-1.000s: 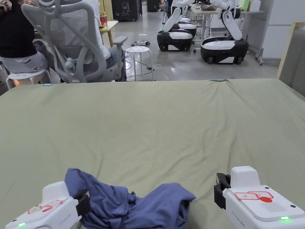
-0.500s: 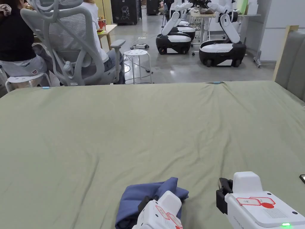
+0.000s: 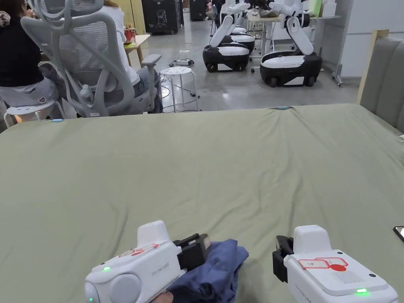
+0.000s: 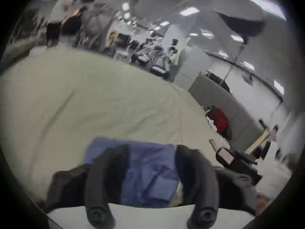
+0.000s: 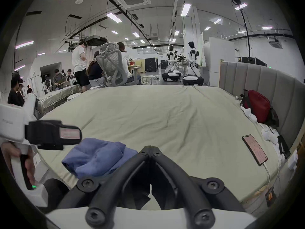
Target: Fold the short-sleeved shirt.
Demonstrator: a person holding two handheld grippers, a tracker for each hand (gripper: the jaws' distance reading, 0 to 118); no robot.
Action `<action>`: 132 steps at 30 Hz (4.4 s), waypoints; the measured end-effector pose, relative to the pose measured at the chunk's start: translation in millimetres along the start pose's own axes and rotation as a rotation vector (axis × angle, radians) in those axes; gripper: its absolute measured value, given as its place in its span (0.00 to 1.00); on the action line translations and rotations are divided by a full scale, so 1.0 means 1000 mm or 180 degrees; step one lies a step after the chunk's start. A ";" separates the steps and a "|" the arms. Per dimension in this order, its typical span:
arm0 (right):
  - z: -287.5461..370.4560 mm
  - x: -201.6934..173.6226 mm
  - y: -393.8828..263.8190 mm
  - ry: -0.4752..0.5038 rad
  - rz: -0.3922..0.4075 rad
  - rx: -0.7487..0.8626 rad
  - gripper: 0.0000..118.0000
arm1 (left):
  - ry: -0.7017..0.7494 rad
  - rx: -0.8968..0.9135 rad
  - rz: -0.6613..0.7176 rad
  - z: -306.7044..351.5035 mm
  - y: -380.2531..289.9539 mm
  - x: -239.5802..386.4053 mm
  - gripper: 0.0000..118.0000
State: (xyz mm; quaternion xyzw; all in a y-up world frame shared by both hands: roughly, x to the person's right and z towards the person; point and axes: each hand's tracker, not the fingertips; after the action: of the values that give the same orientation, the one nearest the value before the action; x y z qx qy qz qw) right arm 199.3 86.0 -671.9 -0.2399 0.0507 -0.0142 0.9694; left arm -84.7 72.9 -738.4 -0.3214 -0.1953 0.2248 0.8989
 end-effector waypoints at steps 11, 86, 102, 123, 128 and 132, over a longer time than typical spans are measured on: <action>-0.003 0.009 -0.004 -0.0030 -0.0021 -0.0134 0.00 | -0.0620 -0.0662 0.0698 -0.059 -0.079 0.008 0.00; -0.150 -0.370 0.039 0.1563 0.0710 -0.0582 0.00 | 0.1223 0.0810 0.1496 0.266 0.162 -0.494 0.70; -0.073 -0.218 0.107 0.0711 0.0626 0.0146 0.00 | 0.1643 0.0987 -0.0521 0.166 0.142 -0.219 0.00; 0.030 0.000 0.146 -0.0294 0.0334 0.0850 0.00 | 0.0988 0.1721 -0.1497 0.109 0.108 0.066 0.00; 0.024 -0.005 0.144 -0.0245 0.0374 0.0865 0.00 | 0.0961 0.1639 -0.1525 0.107 0.108 0.069 0.00; 0.020 -0.008 0.140 -0.0201 0.0343 0.0859 0.03 | 0.1013 0.1647 -0.1580 0.108 0.108 0.067 0.07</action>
State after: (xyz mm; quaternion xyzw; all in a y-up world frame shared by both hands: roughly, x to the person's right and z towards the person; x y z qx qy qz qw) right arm 194.4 219.6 -719.0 -0.1046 0.0306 0.0388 0.9933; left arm -112.8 236.4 -719.3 -0.0580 -0.0621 -0.0102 0.9963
